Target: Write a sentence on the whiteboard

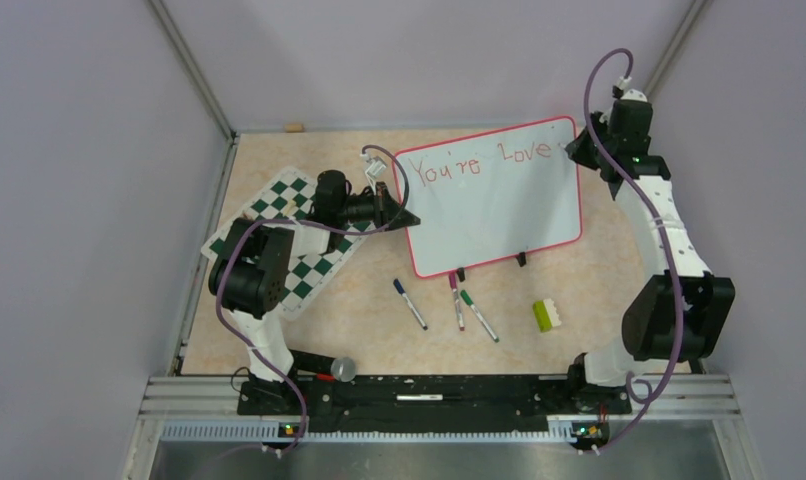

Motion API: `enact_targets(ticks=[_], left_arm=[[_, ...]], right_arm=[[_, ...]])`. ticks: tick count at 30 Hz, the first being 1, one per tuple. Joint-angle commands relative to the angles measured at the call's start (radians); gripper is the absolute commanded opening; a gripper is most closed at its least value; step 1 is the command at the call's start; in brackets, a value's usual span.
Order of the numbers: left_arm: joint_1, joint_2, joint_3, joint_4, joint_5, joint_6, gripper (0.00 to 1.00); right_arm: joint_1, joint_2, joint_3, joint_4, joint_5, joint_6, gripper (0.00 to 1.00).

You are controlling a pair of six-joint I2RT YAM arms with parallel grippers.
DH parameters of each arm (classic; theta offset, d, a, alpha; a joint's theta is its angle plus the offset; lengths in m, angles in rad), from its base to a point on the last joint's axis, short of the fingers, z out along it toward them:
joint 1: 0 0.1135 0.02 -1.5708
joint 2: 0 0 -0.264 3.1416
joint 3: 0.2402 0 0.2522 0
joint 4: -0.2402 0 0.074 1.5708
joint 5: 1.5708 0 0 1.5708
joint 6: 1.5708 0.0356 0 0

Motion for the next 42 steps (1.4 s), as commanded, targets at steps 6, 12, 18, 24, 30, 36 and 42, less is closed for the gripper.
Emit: enact_targets(ticks=[6,12,18,24,30,36,42], left_arm=[[-0.022,0.023,-0.029,-0.054,-0.043,0.205,0.00],[-0.022,0.021,-0.028,-0.054,-0.043,0.205,0.00],[-0.022,0.019,-0.032,-0.054,-0.043,0.205,0.00],[-0.022,0.020,-0.032,-0.052,-0.044,0.205,0.00],[-0.022,0.018,-0.034,-0.051,-0.044,0.205,0.00],[-0.022,0.020,-0.034,-0.051,-0.046,0.205,0.00],[-0.022,0.020,-0.032,-0.051,-0.046,0.205,0.00]], right_arm=[[-0.014,0.018,0.066,0.035,-0.040,0.003,0.00],[-0.014,0.007,0.041,0.033,-0.072,0.001,0.00],[-0.014,-0.018,-0.017,0.033,-0.089,-0.007,0.00],[-0.014,-0.052,-0.067,0.032,-0.059,-0.015,0.00],[-0.015,-0.048,-0.056,0.030,-0.013,-0.009,0.00],[-0.017,-0.007,-0.002,0.020,0.018,0.002,0.00],[-0.017,0.023,0.048,0.021,0.006,0.004,0.00]])
